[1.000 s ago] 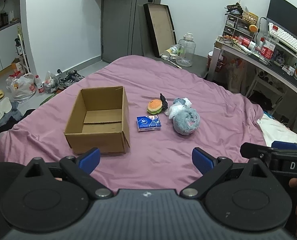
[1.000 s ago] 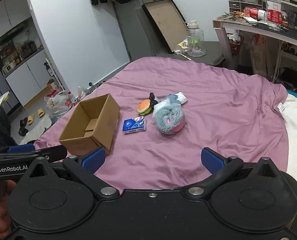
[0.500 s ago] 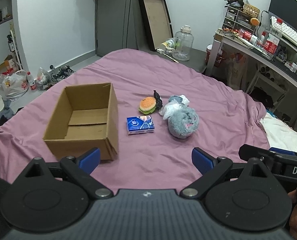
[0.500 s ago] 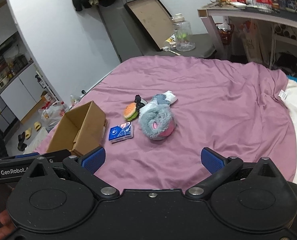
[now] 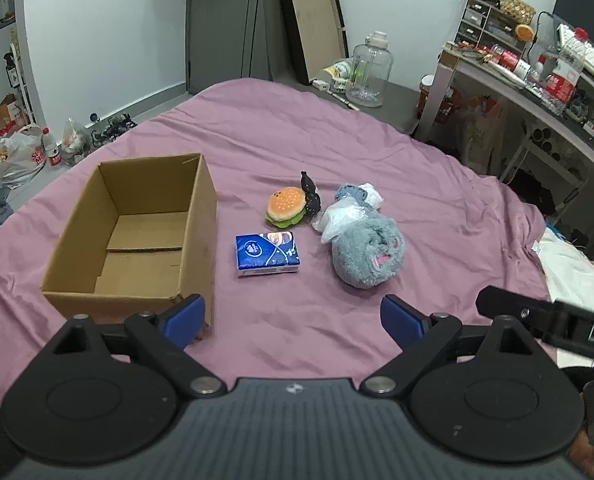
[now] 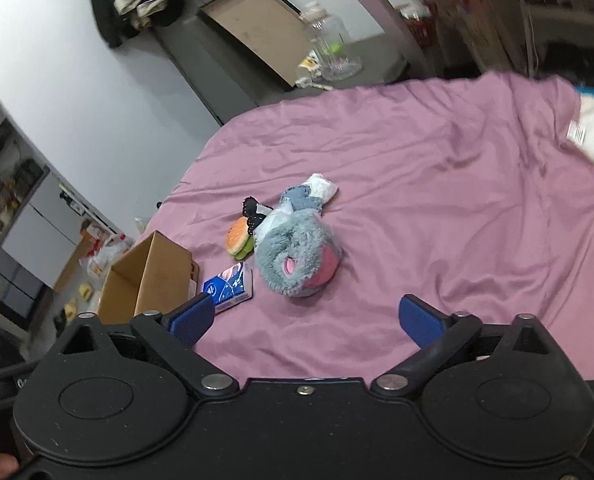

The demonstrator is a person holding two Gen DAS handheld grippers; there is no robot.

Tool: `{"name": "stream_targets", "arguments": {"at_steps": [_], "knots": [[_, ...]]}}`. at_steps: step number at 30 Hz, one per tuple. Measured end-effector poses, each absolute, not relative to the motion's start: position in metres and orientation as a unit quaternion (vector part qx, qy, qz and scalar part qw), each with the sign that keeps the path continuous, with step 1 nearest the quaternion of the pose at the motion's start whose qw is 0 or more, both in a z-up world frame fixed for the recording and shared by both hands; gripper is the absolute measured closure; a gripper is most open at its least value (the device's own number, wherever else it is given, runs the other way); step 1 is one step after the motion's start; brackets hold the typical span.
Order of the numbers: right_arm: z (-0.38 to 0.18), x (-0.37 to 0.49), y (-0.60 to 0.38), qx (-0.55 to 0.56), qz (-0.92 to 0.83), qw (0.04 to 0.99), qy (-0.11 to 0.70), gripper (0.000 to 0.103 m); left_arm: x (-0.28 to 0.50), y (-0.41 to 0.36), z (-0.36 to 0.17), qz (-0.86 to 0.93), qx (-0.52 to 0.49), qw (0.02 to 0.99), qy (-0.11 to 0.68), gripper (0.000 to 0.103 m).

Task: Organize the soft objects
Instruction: 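Reach the right tool to the grey plush mouse and close on it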

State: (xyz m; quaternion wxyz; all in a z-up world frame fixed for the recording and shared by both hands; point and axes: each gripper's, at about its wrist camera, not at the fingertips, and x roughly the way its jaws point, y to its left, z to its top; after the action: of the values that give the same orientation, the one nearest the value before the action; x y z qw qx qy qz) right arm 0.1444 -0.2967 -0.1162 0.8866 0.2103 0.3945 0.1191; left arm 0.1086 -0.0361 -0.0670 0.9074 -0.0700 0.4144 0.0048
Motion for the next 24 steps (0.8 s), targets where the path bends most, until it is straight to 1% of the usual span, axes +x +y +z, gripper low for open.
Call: {"name": "stream_targets", "arguments": {"at_steps": [3,7,10,14,16,20,22,24], "knots": [[-0.123,0.154,-0.296,0.217,0.121,0.884,0.395,0.01,0.119,-0.037,-0.074,-0.002,-0.08,0.903,0.421,0.01],[-0.13,0.171,-0.294,0.221,0.116,0.883,0.397,0.015,0.133,-0.045,-0.082,-0.006,-0.071,0.902,0.425,0.011],[-0.138,0.183,-0.294,0.228,0.114,0.88,0.402,0.018,0.145,-0.049,-0.087,-0.011,-0.072,0.901,0.428,0.017],[-0.153,0.202,-0.296,0.249,0.117,0.867,0.415,0.025,0.161,-0.051,-0.097,-0.007,-0.074,0.897,0.436,0.022],[-0.16,0.212,-0.296,0.258,0.125,0.861,0.42,0.027,0.169,-0.052,-0.102,-0.006,-0.079,0.894,0.441,0.029],[-0.171,0.23,-0.295,0.268,0.127,0.855,0.425,0.029,0.187,-0.055,-0.112,-0.004,-0.088,0.889,0.45,0.033],[-0.179,0.239,-0.295,0.272,0.126,0.851,0.432,0.035,0.195,-0.055,-0.117,-0.001,-0.092,0.887,0.452,0.034],[-0.187,0.247,-0.297,0.285,0.128,0.842,0.44,0.038,0.204,-0.055,-0.123,0.005,-0.099,0.884,0.457,0.037]]}}
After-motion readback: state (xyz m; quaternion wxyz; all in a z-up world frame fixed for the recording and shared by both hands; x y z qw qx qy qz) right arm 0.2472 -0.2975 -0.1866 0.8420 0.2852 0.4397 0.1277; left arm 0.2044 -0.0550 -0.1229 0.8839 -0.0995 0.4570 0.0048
